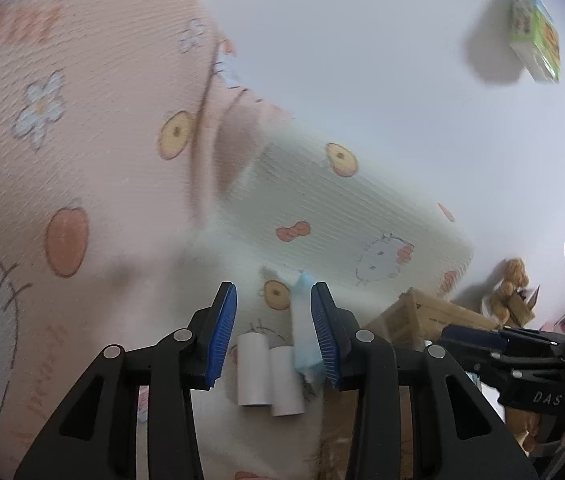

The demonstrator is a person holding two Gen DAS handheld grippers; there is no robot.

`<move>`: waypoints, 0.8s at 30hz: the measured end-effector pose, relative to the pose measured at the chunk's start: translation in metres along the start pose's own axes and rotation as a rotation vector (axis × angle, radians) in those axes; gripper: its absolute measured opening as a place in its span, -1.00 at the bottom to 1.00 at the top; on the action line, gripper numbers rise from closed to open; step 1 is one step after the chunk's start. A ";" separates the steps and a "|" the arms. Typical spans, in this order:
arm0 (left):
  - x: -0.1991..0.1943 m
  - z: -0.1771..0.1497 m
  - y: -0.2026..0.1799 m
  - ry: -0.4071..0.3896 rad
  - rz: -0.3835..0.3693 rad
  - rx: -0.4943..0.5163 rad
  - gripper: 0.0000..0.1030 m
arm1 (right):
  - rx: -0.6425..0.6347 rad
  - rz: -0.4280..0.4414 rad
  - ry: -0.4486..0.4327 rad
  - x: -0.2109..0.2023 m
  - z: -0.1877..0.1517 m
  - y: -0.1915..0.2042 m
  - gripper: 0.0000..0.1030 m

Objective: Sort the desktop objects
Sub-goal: 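Move the right tool back to the remaining paper rolls on the blanket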

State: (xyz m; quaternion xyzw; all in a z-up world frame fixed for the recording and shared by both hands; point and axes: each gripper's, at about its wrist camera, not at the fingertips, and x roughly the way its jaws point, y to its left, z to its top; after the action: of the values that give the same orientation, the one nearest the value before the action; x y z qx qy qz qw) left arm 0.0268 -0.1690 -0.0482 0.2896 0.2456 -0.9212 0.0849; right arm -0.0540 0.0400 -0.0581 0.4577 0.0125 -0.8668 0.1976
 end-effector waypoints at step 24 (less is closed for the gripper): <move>0.056 -0.037 0.085 0.168 0.041 -0.167 -0.03 | 0.105 -0.094 0.031 0.112 -0.008 0.056 -0.36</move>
State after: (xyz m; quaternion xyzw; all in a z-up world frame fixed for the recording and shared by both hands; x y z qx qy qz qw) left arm 0.0242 -0.2250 -0.1411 0.3627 0.3218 -0.8681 0.1064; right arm -0.0840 -0.0467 -0.1434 0.4797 -0.0085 -0.8673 0.1323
